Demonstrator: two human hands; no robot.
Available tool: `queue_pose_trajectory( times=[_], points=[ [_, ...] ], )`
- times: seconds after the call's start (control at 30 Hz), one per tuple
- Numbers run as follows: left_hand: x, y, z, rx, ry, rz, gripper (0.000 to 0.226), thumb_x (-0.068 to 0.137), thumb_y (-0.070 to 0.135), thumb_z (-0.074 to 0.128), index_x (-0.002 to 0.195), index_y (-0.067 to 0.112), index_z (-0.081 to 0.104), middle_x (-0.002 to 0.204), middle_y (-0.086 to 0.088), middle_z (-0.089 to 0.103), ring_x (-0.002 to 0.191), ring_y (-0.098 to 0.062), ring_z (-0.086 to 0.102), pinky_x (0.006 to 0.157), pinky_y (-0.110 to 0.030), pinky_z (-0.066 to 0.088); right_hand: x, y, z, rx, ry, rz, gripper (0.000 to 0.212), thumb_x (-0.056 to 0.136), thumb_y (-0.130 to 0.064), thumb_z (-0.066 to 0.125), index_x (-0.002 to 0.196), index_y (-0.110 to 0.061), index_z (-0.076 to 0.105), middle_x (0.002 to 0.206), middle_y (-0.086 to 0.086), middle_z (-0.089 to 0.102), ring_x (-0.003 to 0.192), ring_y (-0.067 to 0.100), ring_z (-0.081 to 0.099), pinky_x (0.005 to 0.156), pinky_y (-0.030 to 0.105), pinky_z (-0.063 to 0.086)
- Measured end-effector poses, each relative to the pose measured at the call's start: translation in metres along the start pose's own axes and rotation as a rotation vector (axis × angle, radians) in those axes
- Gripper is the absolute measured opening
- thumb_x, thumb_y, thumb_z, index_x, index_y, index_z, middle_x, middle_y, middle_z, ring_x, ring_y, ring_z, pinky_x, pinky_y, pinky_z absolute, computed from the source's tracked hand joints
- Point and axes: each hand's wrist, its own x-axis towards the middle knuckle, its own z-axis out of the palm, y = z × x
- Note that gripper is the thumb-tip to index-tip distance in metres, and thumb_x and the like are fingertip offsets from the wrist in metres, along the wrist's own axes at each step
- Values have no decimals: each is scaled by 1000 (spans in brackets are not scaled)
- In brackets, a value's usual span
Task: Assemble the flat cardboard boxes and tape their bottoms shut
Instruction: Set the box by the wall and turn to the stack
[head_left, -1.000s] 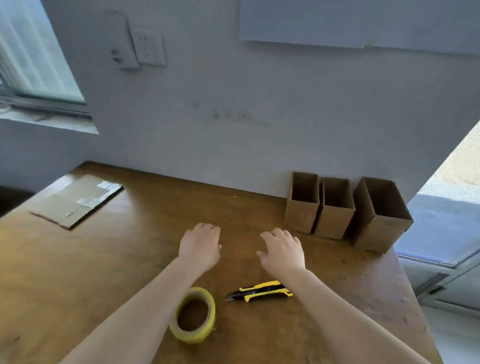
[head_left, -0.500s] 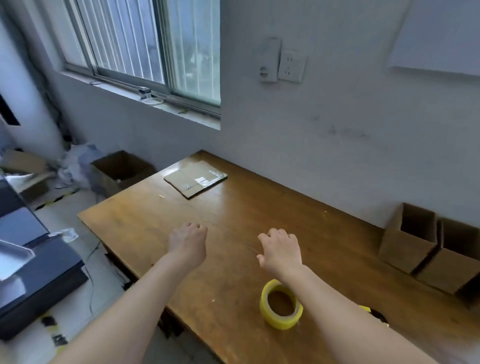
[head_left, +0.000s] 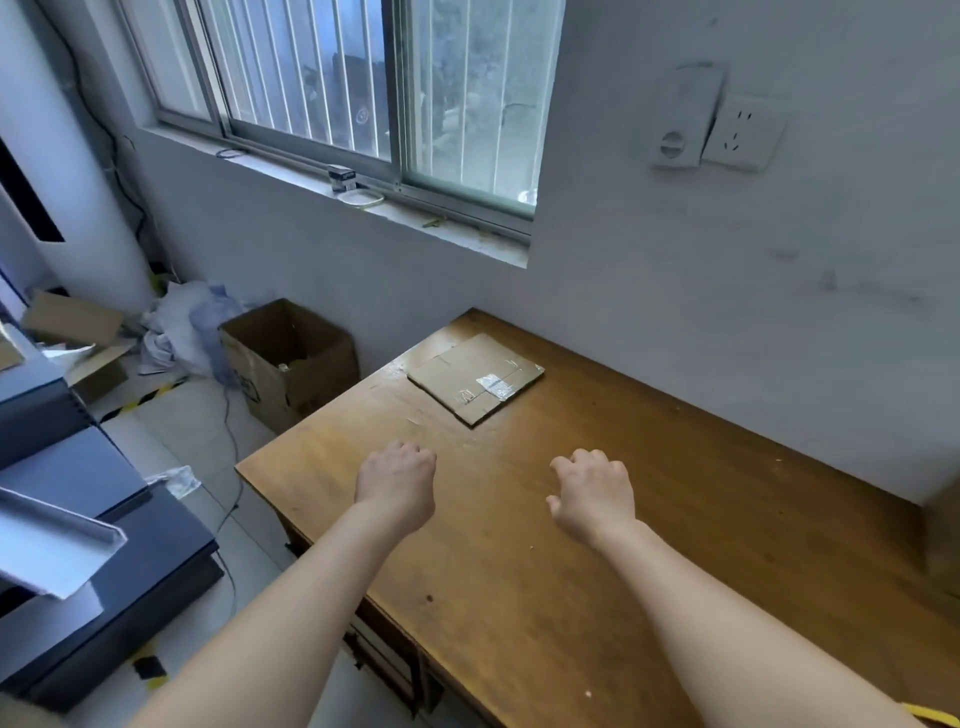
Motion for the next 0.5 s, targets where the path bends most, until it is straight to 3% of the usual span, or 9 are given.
queue_pose_trajectory(
  times=[0.27,0.5],
  points=[
    [92,-40,28,-38,-34,-8,26,93,18,53,118,22,58,118,1,58,113,-21,51,87,-32,44,96,-30,20,-14,-69,6,39,95,-44,50,129,-25,52,126,2,54,120,23,46,98,36,37],
    [162,-62,47,-61,-80,-4,24,93,17,54,115,23,59,112,1,59,105,-19,52,81,-30,44,168,-50,40,10,-147,49,38,96,-43,48,128,-24,52,126,3,53,121,24,45,98,37,37]
  ],
)
